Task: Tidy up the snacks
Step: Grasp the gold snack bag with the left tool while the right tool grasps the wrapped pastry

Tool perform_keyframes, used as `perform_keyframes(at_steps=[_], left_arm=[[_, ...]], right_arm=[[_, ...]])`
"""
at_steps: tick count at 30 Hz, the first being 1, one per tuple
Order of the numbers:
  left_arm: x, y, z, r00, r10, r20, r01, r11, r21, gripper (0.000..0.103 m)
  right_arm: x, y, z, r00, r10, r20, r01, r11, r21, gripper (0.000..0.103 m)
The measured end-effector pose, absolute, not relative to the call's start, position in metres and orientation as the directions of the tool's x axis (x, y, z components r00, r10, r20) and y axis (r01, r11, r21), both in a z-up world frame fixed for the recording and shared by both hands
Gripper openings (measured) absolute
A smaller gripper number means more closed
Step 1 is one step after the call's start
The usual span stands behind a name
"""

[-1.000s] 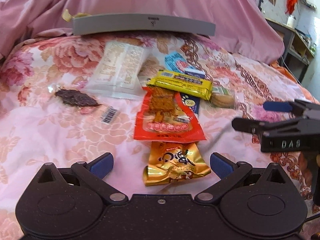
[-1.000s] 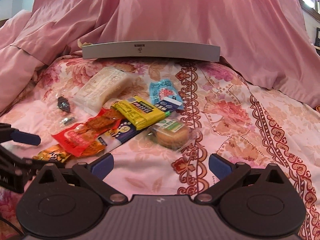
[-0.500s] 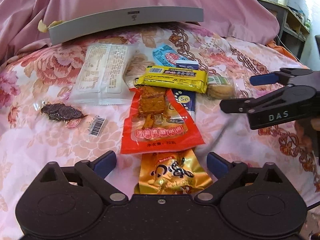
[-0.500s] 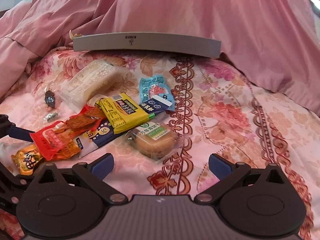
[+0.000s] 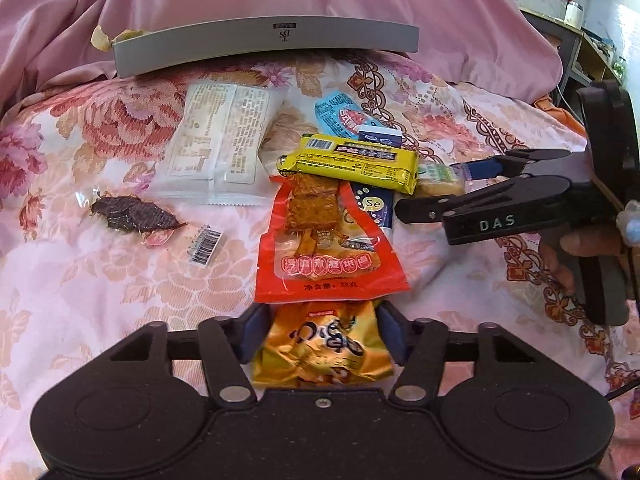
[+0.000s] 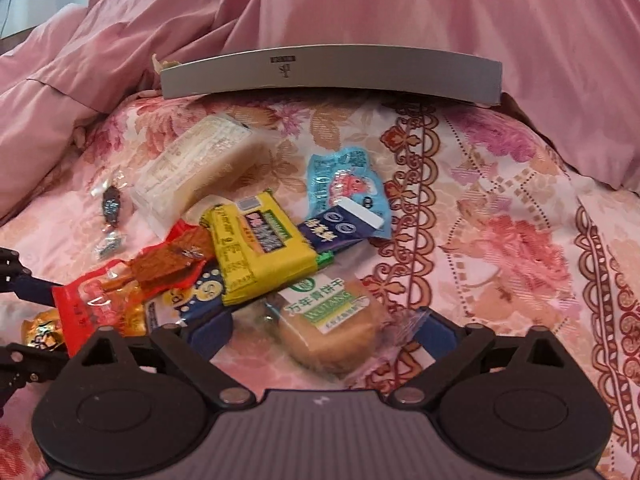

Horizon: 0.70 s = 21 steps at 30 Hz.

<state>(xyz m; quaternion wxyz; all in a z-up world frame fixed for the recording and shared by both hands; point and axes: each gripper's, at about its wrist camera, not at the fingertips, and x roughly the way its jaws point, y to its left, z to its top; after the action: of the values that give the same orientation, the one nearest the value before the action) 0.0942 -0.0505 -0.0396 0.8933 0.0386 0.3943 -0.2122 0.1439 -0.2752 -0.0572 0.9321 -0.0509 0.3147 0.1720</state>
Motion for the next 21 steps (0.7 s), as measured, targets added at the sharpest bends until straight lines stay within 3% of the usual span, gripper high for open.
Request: perform_keyframes(at_steps=[12,21], left_arm=[[0.091,-0.031,-0.033,0.587,-0.326,-0.741,0.292,0.939,-0.182,0.057],[0.079,-0.021,-0.029,0.584,-0.302,-0.753,0.246,0.950,-0.191,0.057]], right_arm=[[0.128,-0.266,-0.053,0.753,0.309,-0.582,-0.371,0.928,0.012,0.070],[0.091,-0.256,-0.048,0.742,0.368,-0.560,-0.384,0.919,0.094,0.066]])
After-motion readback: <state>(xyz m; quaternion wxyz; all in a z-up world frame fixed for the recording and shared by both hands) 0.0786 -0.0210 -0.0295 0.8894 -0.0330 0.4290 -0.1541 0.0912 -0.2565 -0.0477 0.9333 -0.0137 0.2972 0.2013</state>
